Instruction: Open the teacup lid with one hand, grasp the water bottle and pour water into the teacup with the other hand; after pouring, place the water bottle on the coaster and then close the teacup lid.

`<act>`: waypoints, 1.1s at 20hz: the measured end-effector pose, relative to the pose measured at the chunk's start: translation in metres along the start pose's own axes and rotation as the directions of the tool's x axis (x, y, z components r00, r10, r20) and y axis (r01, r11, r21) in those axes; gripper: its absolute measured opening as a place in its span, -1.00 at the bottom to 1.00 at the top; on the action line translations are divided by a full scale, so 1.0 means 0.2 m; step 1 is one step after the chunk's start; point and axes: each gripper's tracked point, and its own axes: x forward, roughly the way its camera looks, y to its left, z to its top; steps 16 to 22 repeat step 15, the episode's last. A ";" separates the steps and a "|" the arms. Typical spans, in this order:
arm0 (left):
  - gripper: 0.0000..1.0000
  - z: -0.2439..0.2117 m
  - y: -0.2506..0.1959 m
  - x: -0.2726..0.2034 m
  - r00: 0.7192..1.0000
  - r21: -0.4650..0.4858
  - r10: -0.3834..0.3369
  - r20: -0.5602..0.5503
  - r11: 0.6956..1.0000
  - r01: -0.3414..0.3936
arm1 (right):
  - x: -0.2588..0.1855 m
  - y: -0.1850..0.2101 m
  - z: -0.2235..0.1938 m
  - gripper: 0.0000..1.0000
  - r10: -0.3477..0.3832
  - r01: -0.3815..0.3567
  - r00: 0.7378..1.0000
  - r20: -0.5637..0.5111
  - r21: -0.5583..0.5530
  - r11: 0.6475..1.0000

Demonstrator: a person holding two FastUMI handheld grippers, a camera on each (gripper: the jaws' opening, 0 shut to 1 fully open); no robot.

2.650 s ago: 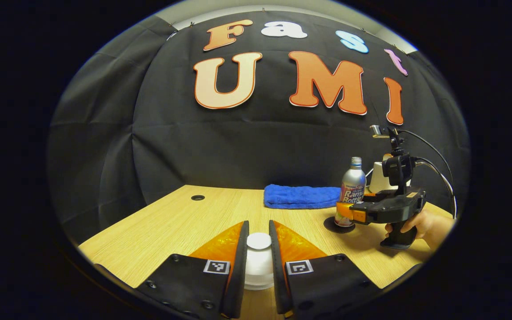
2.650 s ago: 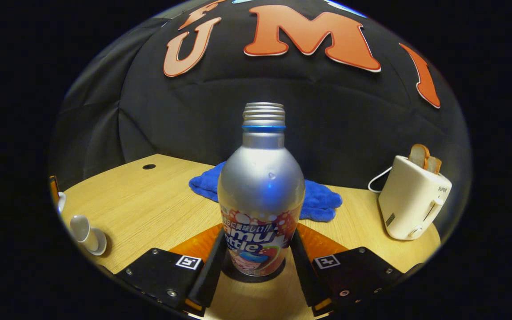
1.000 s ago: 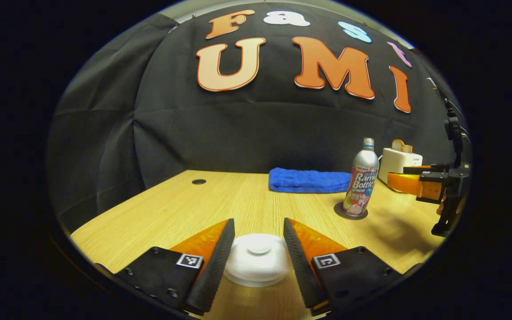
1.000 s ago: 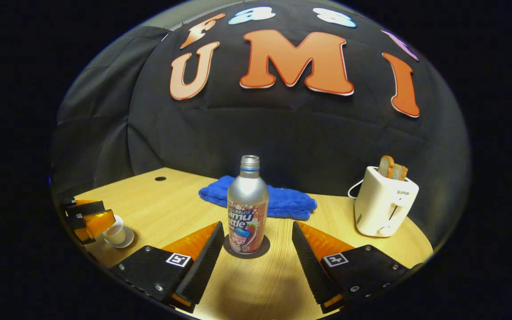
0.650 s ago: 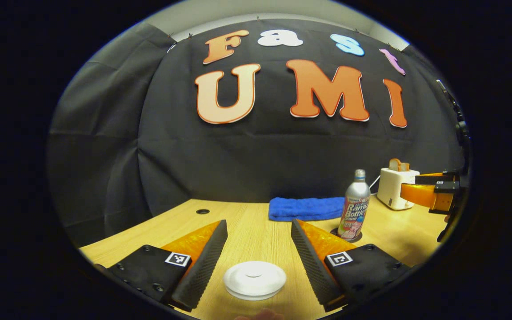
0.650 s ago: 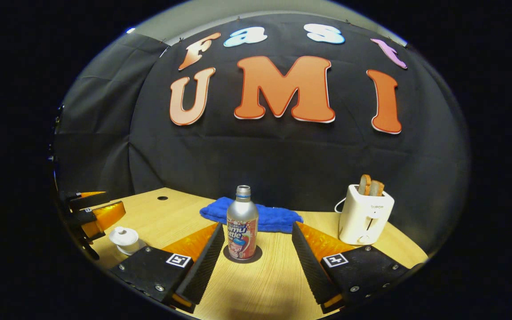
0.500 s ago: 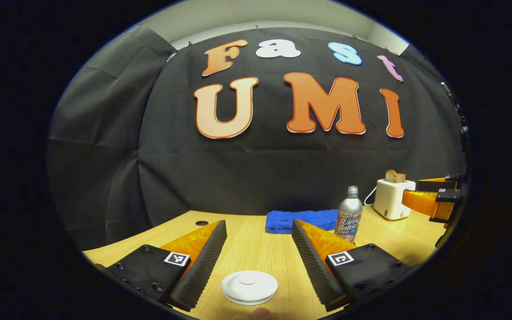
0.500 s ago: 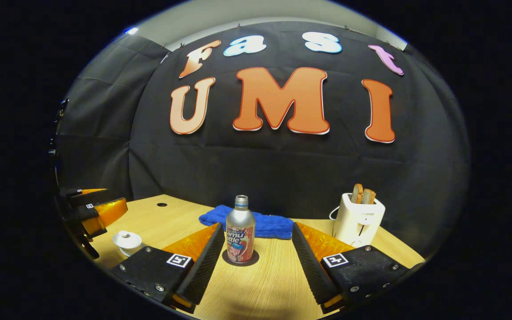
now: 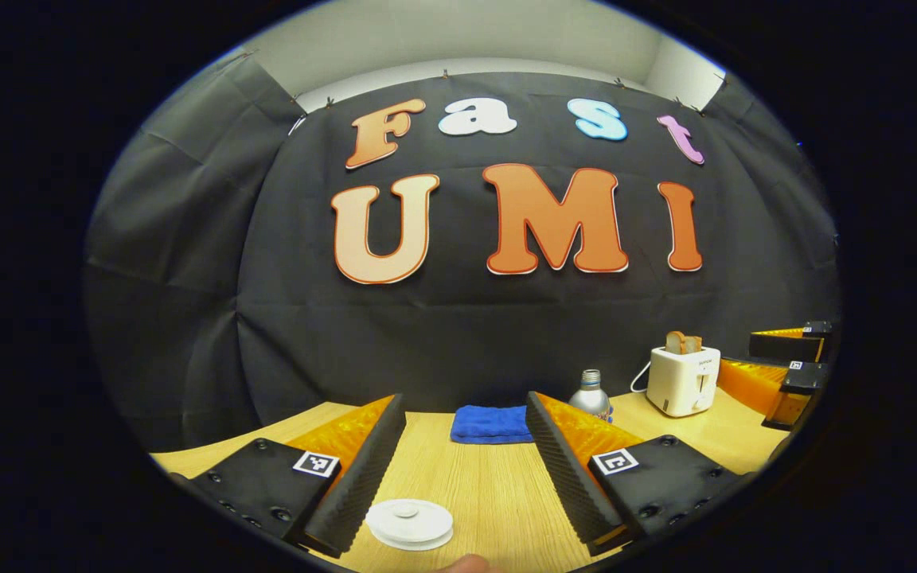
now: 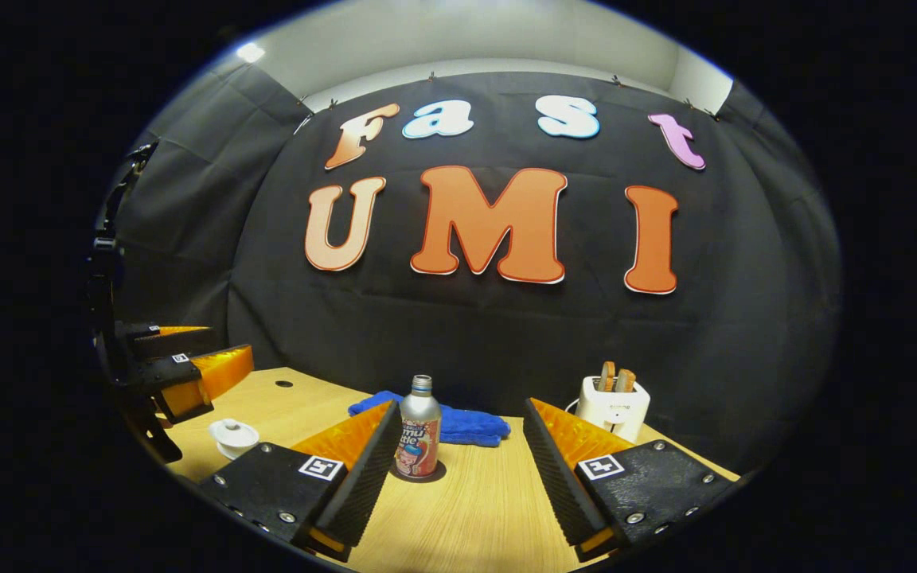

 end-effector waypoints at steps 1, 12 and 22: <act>0.99 0.00 0.01 -0.01 1.000 -0.002 0.014 0.012 1.000 -0.014 | -0.01 0.00 0.00 0.84 0.000 0.000 1.000 0.003 0.006 1.000; 1.00 0.06 0.04 -0.10 0.997 0.000 0.063 0.050 0.998 -0.063 | -0.07 -0.03 -0.03 0.84 -0.027 0.027 1.000 -0.011 0.005 1.000; 0.87 0.07 0.05 -0.12 0.996 0.001 0.071 0.054 0.997 -0.071 | -0.09 -0.06 -0.04 0.84 -0.041 0.041 0.999 -0.018 0.005 0.999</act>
